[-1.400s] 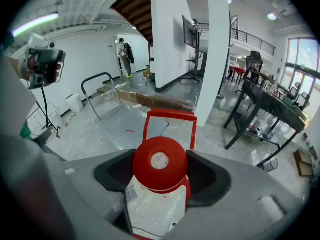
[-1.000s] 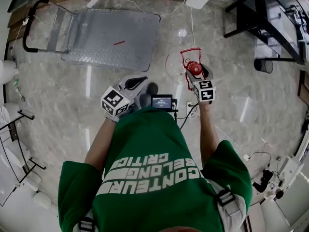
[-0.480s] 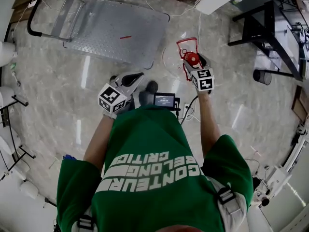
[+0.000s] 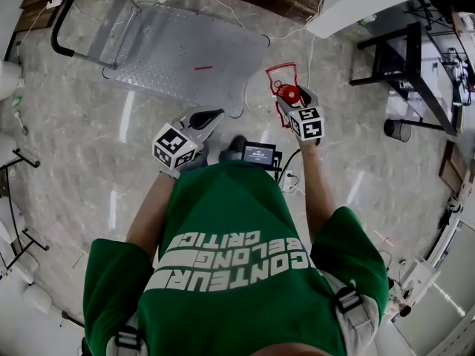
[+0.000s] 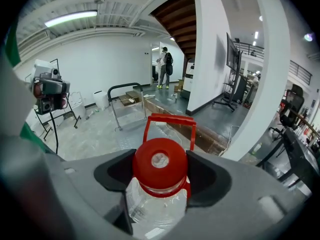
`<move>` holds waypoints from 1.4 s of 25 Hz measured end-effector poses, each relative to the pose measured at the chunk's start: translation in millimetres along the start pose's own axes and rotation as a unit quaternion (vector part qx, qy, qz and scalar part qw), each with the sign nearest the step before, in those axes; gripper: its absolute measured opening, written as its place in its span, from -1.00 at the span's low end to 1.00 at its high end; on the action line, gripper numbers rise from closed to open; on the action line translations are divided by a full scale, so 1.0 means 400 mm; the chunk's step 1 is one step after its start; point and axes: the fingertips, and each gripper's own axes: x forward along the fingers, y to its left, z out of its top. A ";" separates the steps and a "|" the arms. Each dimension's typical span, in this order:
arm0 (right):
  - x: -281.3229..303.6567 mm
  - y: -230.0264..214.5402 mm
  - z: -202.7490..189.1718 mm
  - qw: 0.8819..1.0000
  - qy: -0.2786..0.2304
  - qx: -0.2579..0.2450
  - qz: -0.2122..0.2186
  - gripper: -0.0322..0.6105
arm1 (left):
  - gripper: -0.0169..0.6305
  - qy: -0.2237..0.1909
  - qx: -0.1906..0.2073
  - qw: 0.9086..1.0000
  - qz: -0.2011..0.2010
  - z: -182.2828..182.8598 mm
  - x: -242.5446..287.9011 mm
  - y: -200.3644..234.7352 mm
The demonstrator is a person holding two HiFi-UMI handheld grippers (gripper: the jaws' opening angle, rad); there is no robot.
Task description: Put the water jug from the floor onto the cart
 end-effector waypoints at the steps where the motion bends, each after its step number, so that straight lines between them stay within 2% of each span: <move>1: 0.014 0.017 0.017 1.000 0.001 -0.001 0.000 0.02 | -0.91 -0.001 0.000 1.000 -0.001 0.005 -0.019 0.021; 9: 0.138 0.125 0.138 1.000 0.017 -0.014 0.004 0.02 | -0.92 -0.015 -0.001 1.000 0.004 0.040 -0.166 0.175; 19: 0.319 0.244 0.236 0.996 0.046 -0.056 0.043 0.02 | -0.91 -0.043 -0.022 0.998 0.051 0.040 -0.315 0.293; 25: 0.474 0.295 0.271 0.988 0.086 -0.096 0.090 0.02 | -0.91 -0.049 -0.044 0.993 0.099 0.044 -0.360 0.368; 29: 0.581 0.319 0.256 0.978 0.120 -0.122 0.115 0.02 | -0.91 -0.049 -0.059 0.988 0.135 0.039 -0.386 0.426; 35: 0.699 0.361 0.239 0.967 0.152 -0.148 0.141 0.02 | -0.91 -0.047 -0.066 0.983 0.167 0.039 -0.417 0.477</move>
